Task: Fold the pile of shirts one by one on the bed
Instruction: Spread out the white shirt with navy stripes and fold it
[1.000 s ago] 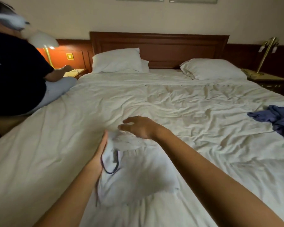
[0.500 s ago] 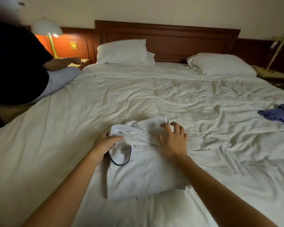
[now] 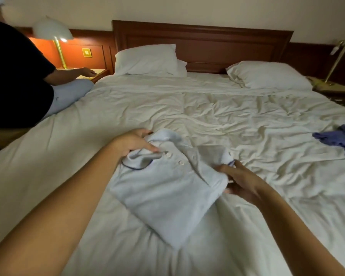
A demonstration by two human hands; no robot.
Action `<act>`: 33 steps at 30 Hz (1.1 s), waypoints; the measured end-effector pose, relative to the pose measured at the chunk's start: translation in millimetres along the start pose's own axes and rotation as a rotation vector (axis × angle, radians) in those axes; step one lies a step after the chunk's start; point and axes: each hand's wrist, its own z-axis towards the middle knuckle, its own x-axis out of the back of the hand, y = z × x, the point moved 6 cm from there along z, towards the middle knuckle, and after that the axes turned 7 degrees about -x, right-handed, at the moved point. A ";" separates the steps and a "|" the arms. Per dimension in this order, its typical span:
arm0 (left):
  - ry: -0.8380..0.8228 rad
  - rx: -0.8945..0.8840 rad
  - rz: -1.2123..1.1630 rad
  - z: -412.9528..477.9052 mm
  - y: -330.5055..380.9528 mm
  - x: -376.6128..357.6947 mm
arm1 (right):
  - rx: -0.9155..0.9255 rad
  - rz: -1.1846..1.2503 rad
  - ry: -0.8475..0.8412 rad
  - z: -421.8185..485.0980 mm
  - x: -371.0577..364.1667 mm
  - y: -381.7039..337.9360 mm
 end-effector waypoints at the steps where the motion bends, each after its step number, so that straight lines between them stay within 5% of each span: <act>1: 0.001 -0.039 0.028 10.6 14.6 -2.6 | -0.040 -0.066 -0.009 -16.0 6.5 9.2; 5: 0.059 -0.040 0.302 24.3 24.6 -20.3 | -0.184 -0.244 0.132 -51.4 42.1 35.8; 8: 0.044 0.107 0.390 -2.6 -10.9 -31.9 | -0.077 -0.185 0.183 -43.3 48.5 26.5; 11: 0.220 0.300 0.445 -57.2 -50.3 -36.7 | -0.049 -0.162 0.148 -24.4 33.3 16.7; 14: 0.426 0.365 0.269 -112.5 -72.6 -50.9 | -0.050 -0.178 0.176 -13.2 20.0 17.3; 20: 0.420 0.125 -0.353 -127.7 -60.8 -76.0 | 0.018 -0.189 0.191 -53.2 20.7 44.2; 26: 0.405 0.086 -0.400 -129.0 -68.0 -69.9 | -0.037 -0.295 0.052 -110.5 28.5 80.2; 33: 0.478 0.151 -0.220 -110.6 -64.9 -66.9 | -0.020 -0.282 0.384 -52.6 24.9 47.5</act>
